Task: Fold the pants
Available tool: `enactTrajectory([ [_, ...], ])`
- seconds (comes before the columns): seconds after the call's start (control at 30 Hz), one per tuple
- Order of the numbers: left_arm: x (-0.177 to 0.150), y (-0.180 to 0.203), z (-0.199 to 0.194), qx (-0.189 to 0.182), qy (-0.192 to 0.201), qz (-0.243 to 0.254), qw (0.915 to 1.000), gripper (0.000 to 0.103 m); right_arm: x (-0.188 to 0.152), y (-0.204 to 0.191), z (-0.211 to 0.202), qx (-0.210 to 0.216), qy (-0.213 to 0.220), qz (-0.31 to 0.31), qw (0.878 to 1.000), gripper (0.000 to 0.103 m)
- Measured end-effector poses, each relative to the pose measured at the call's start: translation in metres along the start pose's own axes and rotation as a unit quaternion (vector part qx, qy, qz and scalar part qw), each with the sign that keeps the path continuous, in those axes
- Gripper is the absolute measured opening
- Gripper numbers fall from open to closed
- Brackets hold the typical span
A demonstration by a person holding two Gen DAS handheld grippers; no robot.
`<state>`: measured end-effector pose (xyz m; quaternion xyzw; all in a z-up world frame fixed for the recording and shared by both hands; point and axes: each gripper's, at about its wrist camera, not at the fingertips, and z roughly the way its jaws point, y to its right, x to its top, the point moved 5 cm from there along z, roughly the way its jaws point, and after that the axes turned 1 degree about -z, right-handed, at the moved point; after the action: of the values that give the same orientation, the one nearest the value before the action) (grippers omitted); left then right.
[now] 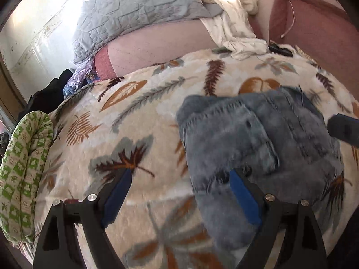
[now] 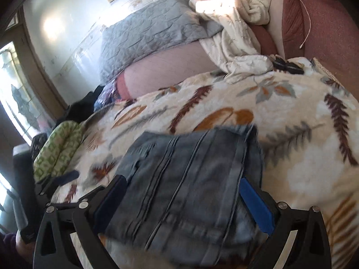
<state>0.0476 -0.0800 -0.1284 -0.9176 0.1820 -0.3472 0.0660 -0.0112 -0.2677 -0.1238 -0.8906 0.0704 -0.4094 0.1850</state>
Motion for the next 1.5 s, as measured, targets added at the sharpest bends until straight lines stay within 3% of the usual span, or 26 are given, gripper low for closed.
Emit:
enactTrajectory([
  [0.13, -0.009, 0.000, 0.006, -0.009, -0.013, -0.012, 0.9998, 0.090, -0.022, -0.020, -0.005, -0.036, -0.004, -0.056, 0.998, 0.098],
  [0.3, -0.016, 0.000, 0.011, -0.020, -0.021, -0.024, 0.9993, 0.090, -0.034, -0.023, 0.007, -0.075, -0.027, -0.077, 0.994, 0.099],
  [0.37, -0.020, 0.001, 0.015, -0.023, -0.027, -0.024, 0.9991, 0.090, -0.044, -0.014, 0.025, -0.095, -0.074, -0.073, 0.990, 0.103],
  [0.4, -0.022, 0.003, 0.017, -0.022, -0.026, -0.022, 0.9992, 0.090, -0.050, -0.010, 0.033, -0.094, -0.093, -0.065, 0.989, 0.103],
  [0.63, -0.020, 0.005, 0.023, -0.021, -0.044, -0.006, 0.9988, 0.091, -0.053, -0.009, 0.034, -0.098, -0.094, -0.073, 0.988, 0.103],
  [0.77, -0.014, -0.006, 0.006, -0.025, -0.027, -0.008, 0.9993, 0.090, -0.041, -0.009, 0.021, -0.055, -0.090, -0.055, 0.993, 0.103],
  [0.87, -0.012, -0.017, -0.009, -0.056, -0.004, -0.025, 0.9981, 0.090, -0.025, -0.002, -0.006, 0.009, -0.049, -0.016, 0.999, 0.103],
  [1.0, -0.015, -0.033, -0.018, -0.069, 0.000, -0.049, 0.9964, 0.090, -0.017, 0.014, -0.036, -0.003, -0.008, -0.012, 1.000, 0.103],
  [1.13, -0.020, -0.041, -0.018, -0.116, -0.014, -0.076, 0.9903, 0.090, -0.022, 0.026, -0.044, -0.011, -0.020, -0.022, 0.999, 0.103],
  [1.33, -0.027, -0.047, -0.004, -0.164, -0.051, -0.119, 0.9780, 0.090, -0.019, 0.052, -0.041, 0.042, -0.026, 0.057, 0.997, 0.103],
  [1.5, -0.025, -0.043, 0.011, -0.176, -0.078, -0.135, 0.9718, 0.090, -0.015, 0.058, -0.020, 0.073, -0.048, 0.107, 0.990, 0.103],
])
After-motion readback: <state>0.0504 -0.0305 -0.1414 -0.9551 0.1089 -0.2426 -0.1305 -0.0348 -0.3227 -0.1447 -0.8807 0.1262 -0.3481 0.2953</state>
